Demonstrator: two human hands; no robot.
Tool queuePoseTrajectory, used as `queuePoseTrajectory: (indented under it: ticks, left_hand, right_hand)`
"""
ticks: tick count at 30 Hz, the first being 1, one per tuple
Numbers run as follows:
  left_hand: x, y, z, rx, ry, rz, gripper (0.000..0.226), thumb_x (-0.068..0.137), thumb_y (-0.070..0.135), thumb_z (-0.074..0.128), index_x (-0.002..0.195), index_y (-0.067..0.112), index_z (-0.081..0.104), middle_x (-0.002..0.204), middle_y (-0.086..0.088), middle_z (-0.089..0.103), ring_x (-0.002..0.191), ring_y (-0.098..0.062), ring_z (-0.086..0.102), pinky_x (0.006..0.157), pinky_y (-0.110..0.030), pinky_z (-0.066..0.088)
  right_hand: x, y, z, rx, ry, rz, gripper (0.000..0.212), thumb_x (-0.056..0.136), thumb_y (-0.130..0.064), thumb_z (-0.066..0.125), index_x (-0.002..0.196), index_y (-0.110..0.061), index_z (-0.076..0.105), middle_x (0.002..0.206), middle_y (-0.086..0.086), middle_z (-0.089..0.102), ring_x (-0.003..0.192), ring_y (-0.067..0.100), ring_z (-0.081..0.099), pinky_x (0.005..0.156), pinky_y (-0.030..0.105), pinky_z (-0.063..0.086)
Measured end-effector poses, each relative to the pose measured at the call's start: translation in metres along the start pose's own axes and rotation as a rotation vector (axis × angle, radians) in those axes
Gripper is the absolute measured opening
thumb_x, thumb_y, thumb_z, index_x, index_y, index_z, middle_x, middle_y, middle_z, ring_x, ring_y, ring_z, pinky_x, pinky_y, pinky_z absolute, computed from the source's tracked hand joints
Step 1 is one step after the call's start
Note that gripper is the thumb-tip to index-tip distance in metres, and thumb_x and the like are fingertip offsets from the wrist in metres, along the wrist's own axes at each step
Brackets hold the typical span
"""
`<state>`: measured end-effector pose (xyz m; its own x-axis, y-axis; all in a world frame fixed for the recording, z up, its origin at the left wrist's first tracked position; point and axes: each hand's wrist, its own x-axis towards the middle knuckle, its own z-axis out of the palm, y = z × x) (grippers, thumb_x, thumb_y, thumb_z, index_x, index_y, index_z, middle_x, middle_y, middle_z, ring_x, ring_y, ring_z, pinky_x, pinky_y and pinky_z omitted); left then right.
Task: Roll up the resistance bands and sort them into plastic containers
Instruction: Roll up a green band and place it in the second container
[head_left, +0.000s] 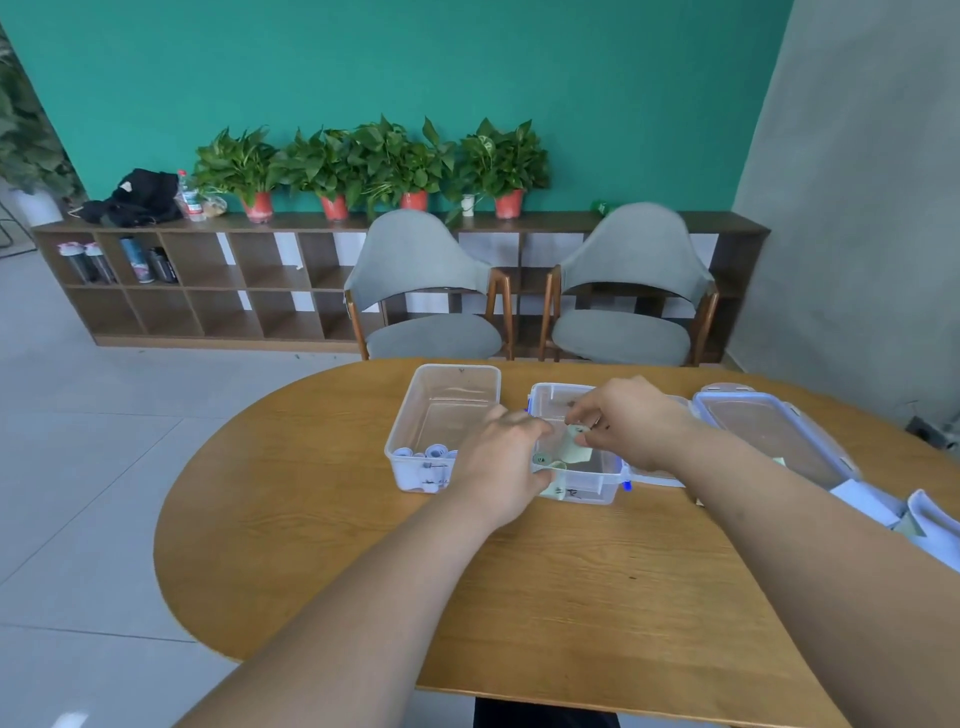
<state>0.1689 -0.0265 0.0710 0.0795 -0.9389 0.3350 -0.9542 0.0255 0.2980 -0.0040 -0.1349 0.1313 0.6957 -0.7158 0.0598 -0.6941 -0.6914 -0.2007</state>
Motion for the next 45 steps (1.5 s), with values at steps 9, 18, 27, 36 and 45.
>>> queuePoseTrajectory:
  ticks: [9,18,27,36,45]
  left_hand:
    - [0.01,-0.008,0.013,0.175,-0.092,0.158,0.041,0.094,0.042,0.072,0.134,0.032,0.068,0.129,0.012,0.066,0.123,-0.02,0.045,0.101,-0.039,0.04]
    - [0.021,-0.012,0.021,0.323,-0.196,0.225,0.033,0.097,0.035,0.066,0.129,0.029,0.07,0.125,0.008,0.065,0.122,-0.022,0.046,0.104,-0.038,0.037]
    - [0.024,-0.016,0.023,0.33,-0.208,0.248,0.036,0.099,0.036,0.065,0.134,0.028,0.069,0.128,0.008,0.063,0.123,-0.021,0.045,0.106,-0.038,0.036]
    - [0.026,-0.017,0.023,0.303,-0.212,0.247,0.037,0.099,0.036,0.066,0.135,0.03,0.069,0.129,0.008,0.064,0.122,-0.021,0.045,0.105,-0.038,0.037]
    - [0.026,-0.018,0.024,0.292,-0.216,0.231,0.034,0.098,0.037,0.067,0.131,0.029,0.071,0.127,0.008,0.065,0.122,-0.021,0.046,0.103,-0.037,0.039]
  right_hand:
    - [0.026,0.019,0.031,-0.117,-0.178,0.057,0.033,0.094,-0.026,0.076,0.127,-0.027,0.073,0.12,-0.005,0.072,0.107,0.014,0.066,0.083,0.023,0.051]
    - [0.039,0.023,0.046,-0.018,-0.248,0.049,0.027,0.088,-0.024,0.081,0.114,-0.028,0.079,0.101,-0.012,0.072,0.091,0.007,0.059,0.079,0.024,0.048]
    - [0.045,0.022,0.041,0.065,-0.341,0.067,0.028,0.087,-0.02,0.081,0.112,-0.032,0.079,0.103,-0.014,0.072,0.087,0.006,0.069,0.077,0.028,0.062]
    - [0.049,0.017,0.042,-0.01,-0.338,0.053,0.023,0.093,-0.024,0.078,0.114,-0.034,0.078,0.105,-0.016,0.066,0.083,0.004,0.064,0.066,0.022,0.051]
    - [0.051,0.017,0.044,-0.031,-0.337,0.03,0.025,0.091,-0.019,0.079,0.115,-0.026,0.078,0.111,-0.011,0.075,0.103,0.012,0.067,0.088,0.028,0.057]
